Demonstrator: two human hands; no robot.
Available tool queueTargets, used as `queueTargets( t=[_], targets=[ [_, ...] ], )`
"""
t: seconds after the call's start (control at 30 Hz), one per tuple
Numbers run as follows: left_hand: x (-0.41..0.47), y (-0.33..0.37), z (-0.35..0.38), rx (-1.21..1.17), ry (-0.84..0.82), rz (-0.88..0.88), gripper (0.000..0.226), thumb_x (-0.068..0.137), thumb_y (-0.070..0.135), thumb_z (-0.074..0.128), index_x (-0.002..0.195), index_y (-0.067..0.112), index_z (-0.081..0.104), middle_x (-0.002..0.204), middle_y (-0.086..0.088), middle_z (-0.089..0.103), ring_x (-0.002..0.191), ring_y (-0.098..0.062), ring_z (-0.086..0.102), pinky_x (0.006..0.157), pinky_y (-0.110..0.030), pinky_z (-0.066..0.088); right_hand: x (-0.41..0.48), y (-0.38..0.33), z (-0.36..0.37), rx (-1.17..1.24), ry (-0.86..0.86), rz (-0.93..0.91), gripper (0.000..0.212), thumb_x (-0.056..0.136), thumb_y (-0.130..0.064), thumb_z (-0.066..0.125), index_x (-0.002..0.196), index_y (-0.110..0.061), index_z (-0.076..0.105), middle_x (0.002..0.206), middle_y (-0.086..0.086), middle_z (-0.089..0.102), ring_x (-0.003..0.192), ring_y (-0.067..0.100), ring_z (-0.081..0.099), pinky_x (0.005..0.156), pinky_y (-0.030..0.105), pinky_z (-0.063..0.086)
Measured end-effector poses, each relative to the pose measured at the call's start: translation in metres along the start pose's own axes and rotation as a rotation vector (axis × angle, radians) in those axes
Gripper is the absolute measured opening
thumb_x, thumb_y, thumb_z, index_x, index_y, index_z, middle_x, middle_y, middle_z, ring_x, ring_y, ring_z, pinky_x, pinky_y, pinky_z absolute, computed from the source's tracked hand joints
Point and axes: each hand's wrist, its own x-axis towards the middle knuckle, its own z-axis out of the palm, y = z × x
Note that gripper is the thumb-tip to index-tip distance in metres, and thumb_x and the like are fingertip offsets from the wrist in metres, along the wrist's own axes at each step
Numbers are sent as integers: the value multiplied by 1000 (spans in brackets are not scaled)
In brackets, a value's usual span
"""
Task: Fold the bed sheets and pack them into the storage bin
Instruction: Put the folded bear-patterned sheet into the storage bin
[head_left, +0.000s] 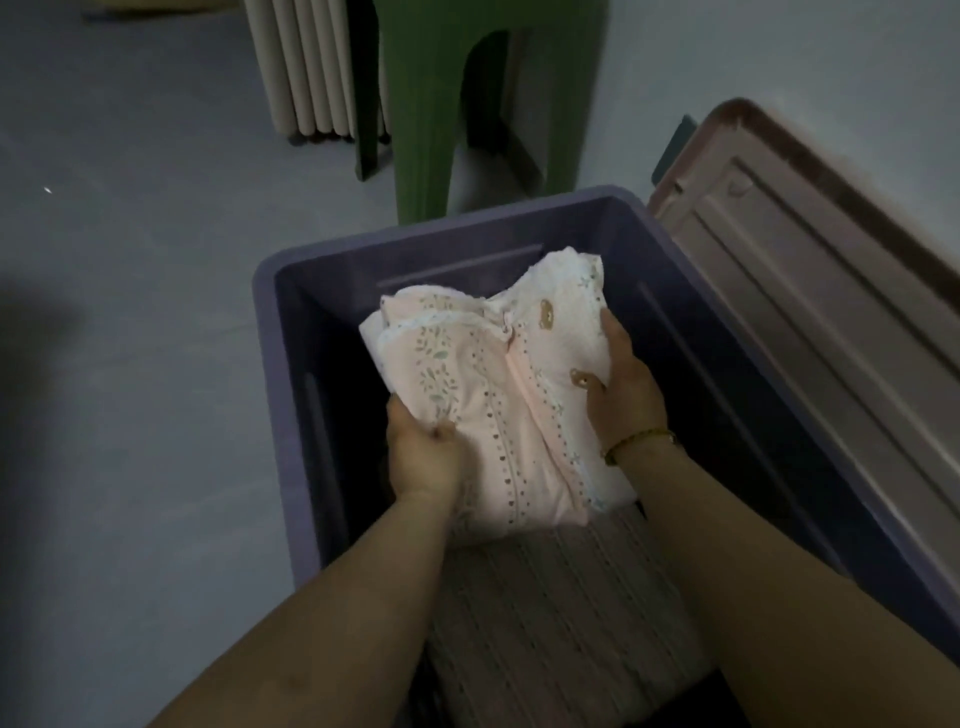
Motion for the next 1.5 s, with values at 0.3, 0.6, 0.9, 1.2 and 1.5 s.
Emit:
queueTargets(
  t=[0.3, 0.6, 0.9, 1.2, 1.5],
  targets=[
    [45, -74, 23, 2, 286, -214, 57, 93, 1, 44, 145, 9, 22, 146, -19, 32, 132, -33, 35, 109, -42, 29, 40, 47, 58, 86, -109, 46, 66, 95, -2, 34, 146, -35, 9, 138, 11, 39, 120, 23, 44, 100, 29, 33],
    [51, -102, 53, 949, 81, 588, 65, 82, 31, 49, 141, 12, 30, 135, -27, 46, 127, -38, 36, 109, -45, 6, 41, 73, 102, -787, -247, -200, 70, 96, -31, 35, 146, -29, -14, 152, 7, -26, 141, 30, -17, 112, 51, -11],
    [75, -136, 65, 1184, -210, 69, 66, 90, 63, 21, 146, 39, -4, 154, 2, -21, 142, -22, -19, 109, -60, -6, 55, 125, 137, -736, -415, 30, 74, 88, -67, 20, 145, -35, -14, 152, 7, -26, 139, 33, -23, 106, 62, -14],
    [94, -139, 68, 1205, -311, -7, 70, 89, 65, 21, 144, 38, -14, 151, 1, -31, 139, -21, -27, 108, -59, -11, 73, 122, 145, -771, -526, 86, 77, 86, -69, 23, 145, -35, -14, 152, 7, -28, 139, 34, -22, 106, 64, -9],
    [96, -132, 67, 1251, -403, -60, 73, 91, 63, 18, 143, 33, -22, 148, -3, -35, 138, -25, -29, 107, -61, -9, 53, 108, 125, -823, -607, 1, 64, 94, -53, 27, 147, -31, -2, 156, 2, -13, 143, 27, -14, 112, 53, -9]
  ],
)
